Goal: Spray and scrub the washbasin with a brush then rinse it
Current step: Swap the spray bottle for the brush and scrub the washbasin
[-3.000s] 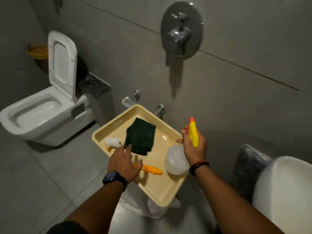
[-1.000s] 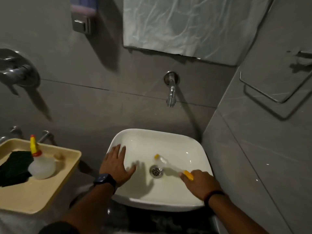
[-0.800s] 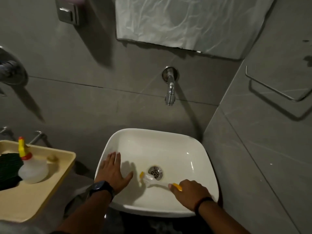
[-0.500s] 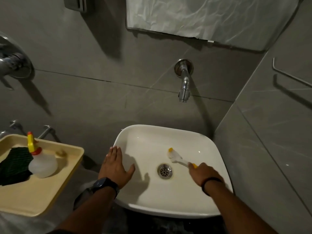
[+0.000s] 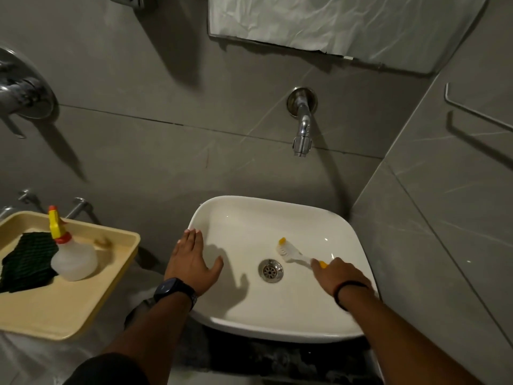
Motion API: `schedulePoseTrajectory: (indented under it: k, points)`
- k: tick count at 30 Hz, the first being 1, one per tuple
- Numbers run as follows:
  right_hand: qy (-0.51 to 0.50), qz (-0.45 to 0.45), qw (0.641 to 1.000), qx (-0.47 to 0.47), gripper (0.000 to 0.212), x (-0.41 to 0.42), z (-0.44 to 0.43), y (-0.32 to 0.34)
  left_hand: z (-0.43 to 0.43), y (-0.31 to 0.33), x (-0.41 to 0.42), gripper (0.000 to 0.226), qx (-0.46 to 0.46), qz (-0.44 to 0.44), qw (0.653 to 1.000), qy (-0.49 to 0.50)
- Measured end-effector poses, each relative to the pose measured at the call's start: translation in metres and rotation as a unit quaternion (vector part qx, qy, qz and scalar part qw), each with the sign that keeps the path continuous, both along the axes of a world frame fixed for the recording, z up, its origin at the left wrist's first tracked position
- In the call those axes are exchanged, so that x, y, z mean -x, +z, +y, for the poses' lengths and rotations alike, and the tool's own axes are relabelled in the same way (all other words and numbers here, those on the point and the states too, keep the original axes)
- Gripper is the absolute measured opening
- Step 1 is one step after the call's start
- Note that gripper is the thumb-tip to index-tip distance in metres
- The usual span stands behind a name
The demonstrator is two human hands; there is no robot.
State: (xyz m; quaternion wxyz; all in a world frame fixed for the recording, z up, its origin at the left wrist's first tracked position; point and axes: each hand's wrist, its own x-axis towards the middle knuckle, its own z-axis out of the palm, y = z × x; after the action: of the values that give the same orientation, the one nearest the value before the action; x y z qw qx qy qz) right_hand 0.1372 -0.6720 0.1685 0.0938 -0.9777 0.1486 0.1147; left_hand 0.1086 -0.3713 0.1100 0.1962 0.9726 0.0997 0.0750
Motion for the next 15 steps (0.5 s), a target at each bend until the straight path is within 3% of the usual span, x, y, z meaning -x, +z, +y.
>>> schedulePoseTrajectory:
  k: [4, 7, 12, 15]
  points:
    - [0.093, 0.076, 0.993, -0.002, 0.077, 0.013, -0.001, -0.007, 0.0, -0.002, -0.001, 0.088, -0.015, 0.005, 1.0, -0.004]
    - [0.133, 0.041, 0.99, 0.002, 0.074, 0.023, 0.027, -0.021, 0.001, -0.003, -0.001, 0.087, -0.018, -0.006, 1.0, -0.011]
    - [-0.015, -0.037, 0.999, 0.017, 0.07, 0.005, 0.027, -0.018, 0.001, -0.004, 0.0, 0.084, -0.012, -0.028, 0.999, -0.024]
    - [-0.101, 0.003, 0.995, 0.002, 0.073, 0.013, -0.01, -0.008, 0.001, -0.002, 0.0, 0.084, -0.006, -0.026, 0.999, -0.03]
